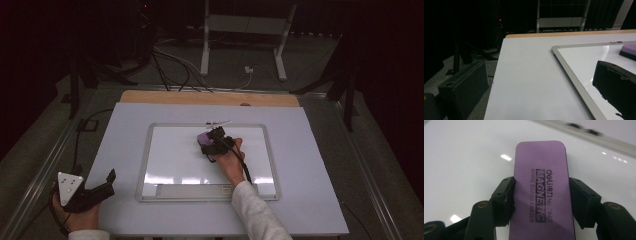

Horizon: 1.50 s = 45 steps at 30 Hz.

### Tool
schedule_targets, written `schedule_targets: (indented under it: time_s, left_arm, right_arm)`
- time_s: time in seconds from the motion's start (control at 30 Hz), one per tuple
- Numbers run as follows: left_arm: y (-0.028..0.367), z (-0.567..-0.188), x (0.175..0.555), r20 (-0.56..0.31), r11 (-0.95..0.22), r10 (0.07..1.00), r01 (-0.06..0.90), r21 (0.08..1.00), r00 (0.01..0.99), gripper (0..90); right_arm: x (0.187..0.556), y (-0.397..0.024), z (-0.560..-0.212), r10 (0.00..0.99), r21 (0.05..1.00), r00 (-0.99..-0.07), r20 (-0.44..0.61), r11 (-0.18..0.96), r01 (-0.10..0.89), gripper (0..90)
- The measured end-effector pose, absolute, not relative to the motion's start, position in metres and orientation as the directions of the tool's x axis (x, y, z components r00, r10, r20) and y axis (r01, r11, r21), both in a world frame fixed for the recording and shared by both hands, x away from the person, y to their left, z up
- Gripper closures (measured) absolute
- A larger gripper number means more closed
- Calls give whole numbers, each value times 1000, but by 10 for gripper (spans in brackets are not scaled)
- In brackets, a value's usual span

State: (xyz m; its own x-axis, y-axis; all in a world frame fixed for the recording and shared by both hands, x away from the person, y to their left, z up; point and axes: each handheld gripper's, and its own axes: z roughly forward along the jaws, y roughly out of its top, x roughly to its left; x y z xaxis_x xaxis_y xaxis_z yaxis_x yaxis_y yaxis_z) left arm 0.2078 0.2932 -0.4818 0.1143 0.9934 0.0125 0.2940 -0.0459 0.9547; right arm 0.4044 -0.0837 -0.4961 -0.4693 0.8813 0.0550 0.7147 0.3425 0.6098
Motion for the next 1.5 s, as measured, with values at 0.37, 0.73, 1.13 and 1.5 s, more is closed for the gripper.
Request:
schedule_targets:
  time_s: [0.37,0.73,1.13,1.5]
  left_arm:
    - [292,-483,209,16,-50,993,297,954,116,10]
    - [291,-483,209,16,-51,993,300,953,117,9]
    - [291,-483,209,18,-52,993,299,953,115,10]
    - [291,-483,209,17,-51,993,298,953,115,10]
  right_arm:
    - [405,-112,-495,912,600,-405,58,293,745,413]
    - [373,-103,-494,830,599,-554,64,412,687,412]
    - [358,-99,-495,789,603,-610,69,454,655,411]
    - [356,-99,-495,770,604,-633,78,469,645,391]
